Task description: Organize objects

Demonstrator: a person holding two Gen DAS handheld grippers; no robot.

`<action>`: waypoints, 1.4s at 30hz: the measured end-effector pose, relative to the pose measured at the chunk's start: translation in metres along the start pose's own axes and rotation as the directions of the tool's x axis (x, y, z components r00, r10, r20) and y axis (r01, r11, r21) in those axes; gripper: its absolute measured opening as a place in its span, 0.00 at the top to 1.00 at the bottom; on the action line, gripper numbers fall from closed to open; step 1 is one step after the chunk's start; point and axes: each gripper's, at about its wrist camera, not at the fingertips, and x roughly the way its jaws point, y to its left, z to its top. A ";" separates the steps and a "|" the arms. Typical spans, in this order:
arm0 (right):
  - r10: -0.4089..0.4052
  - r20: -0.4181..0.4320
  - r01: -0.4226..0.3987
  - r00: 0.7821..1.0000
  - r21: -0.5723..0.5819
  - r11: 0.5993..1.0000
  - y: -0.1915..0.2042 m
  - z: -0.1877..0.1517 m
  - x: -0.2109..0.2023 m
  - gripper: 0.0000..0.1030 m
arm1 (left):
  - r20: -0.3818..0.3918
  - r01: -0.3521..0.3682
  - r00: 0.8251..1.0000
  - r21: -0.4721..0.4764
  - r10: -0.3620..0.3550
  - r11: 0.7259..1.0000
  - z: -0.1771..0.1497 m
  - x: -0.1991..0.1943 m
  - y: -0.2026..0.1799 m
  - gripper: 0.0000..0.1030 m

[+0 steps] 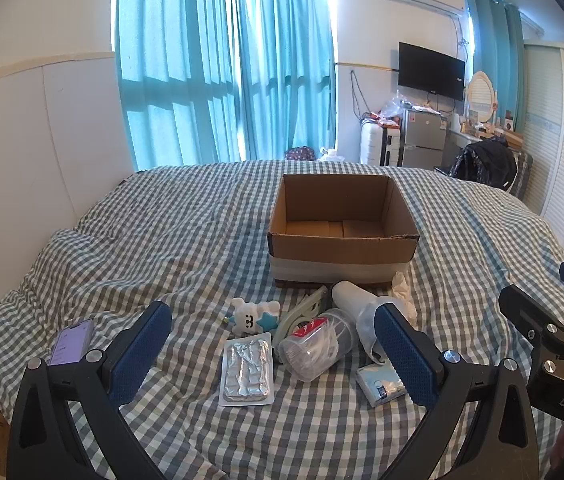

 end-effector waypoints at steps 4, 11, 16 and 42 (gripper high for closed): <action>0.000 0.001 0.000 1.000 -0.001 1.000 0.001 0.000 0.000 0.00 | 0.002 -0.002 1.000 0.003 0.002 1.000 0.000 0.000 0.000 0.00; 0.004 -0.001 -0.004 1.000 -0.005 1.000 0.003 0.000 0.000 0.00 | 0.000 -0.001 1.000 0.002 0.001 1.000 0.000 -0.002 0.003 0.00; 0.010 0.000 -0.010 1.000 -0.009 1.000 0.007 0.000 -0.002 0.00 | 0.001 0.000 1.000 0.001 0.000 1.000 0.000 -0.002 0.003 0.00; 0.041 -0.031 -0.042 0.999 -0.039 0.998 0.024 -0.003 0.002 0.00 | -0.042 -0.020 0.999 0.008 0.020 1.000 -0.010 0.006 0.023 0.00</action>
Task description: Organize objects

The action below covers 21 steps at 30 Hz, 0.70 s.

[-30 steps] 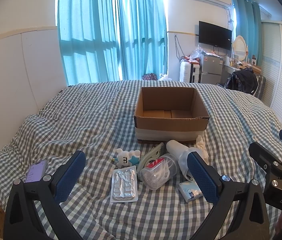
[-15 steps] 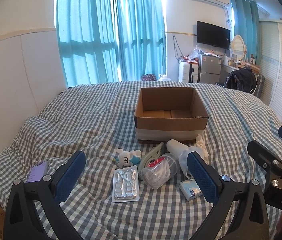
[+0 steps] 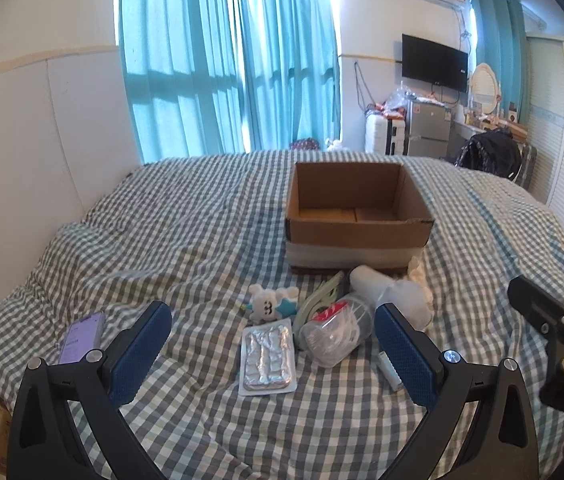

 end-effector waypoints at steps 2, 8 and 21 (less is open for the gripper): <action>0.008 -0.020 -0.008 1.000 0.000 1.000 0.001 -0.003 0.008 0.00 | -0.022 -0.003 1.000 0.000 0.003 1.000 -0.005 0.008 0.003 0.00; 0.032 -0.125 -0.034 0.992 -0.014 0.999 0.007 -0.019 0.050 0.04 | -0.112 -0.021 0.993 0.018 0.023 1.000 -0.025 0.041 0.009 0.00; 0.135 -0.346 -0.144 0.928 -0.002 0.990 0.016 -0.072 0.133 0.07 | -0.313 0.010 0.950 -0.012 -0.013 1.000 -0.075 0.120 0.016 0.00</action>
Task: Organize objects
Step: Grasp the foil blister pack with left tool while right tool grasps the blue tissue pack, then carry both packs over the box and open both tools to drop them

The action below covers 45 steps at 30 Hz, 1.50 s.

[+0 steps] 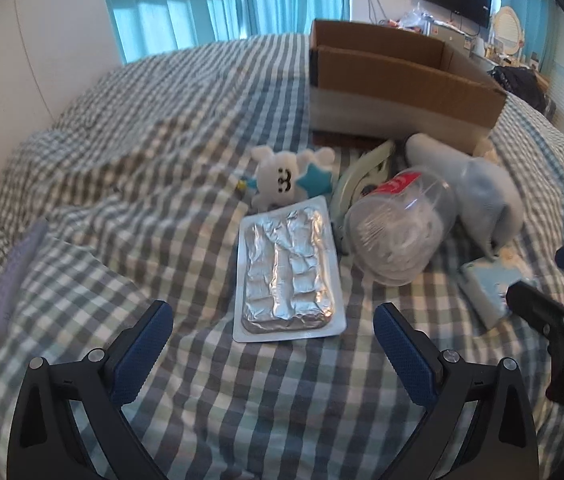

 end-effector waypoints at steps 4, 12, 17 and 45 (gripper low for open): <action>0.019 -0.037 -0.019 0.999 -0.012 1.000 0.003 -0.004 0.014 0.08 | -0.011 0.029 1.000 -0.025 -0.029 0.999 0.005 0.012 0.005 0.00; 0.033 -0.079 -0.035 0.996 -0.022 0.999 -0.001 -0.008 0.032 0.26 | -0.075 0.100 0.992 -0.014 -0.100 0.995 0.013 0.046 -0.001 0.28; 0.048 -0.070 -0.049 0.996 -0.015 0.999 -0.004 -0.009 0.032 0.28 | -0.072 0.128 0.989 -0.013 -0.128 0.992 0.009 0.040 -0.001 0.36; -0.013 0.266 0.028 0.964 -0.051 0.998 -0.007 0.038 -0.130 0.28 | 0.206 0.110 0.971 0.065 -0.121 0.992 0.054 -0.107 -0.024 0.36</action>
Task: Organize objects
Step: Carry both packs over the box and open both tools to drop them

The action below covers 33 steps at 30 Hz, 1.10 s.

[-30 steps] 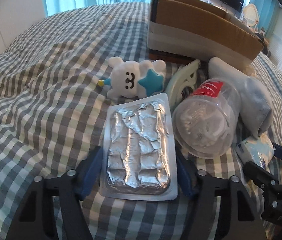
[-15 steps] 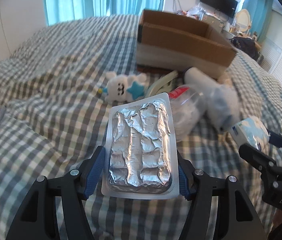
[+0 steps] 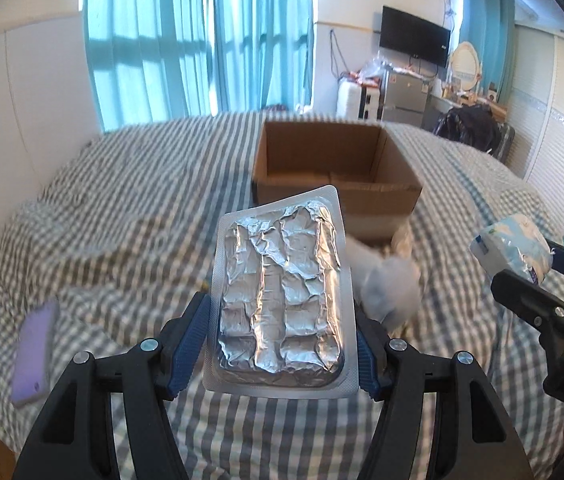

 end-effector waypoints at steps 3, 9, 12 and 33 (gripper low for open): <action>0.011 0.035 -0.011 0.999 0.002 1.000 -0.007 0.021 -0.006 0.28 | 0.032 0.002 0.999 0.015 -0.002 1.000 0.020 -0.004 -0.006 0.36; 0.036 0.100 -0.036 0.994 -0.001 0.999 -0.023 0.075 -0.002 0.28 | 0.081 0.021 0.996 0.046 -0.025 0.999 0.070 0.001 -0.018 0.36; 0.043 0.121 -0.044 0.992 0.005 0.999 -0.034 0.104 0.008 0.28 | 0.104 0.024 0.994 0.058 -0.030 0.998 0.097 0.010 -0.023 0.36; 0.087 0.010 -0.088 0.996 0.105 0.991 -0.097 0.183 0.219 0.28 | -0.018 0.003 1.000 0.127 -0.001 0.992 0.170 0.198 -0.040 0.36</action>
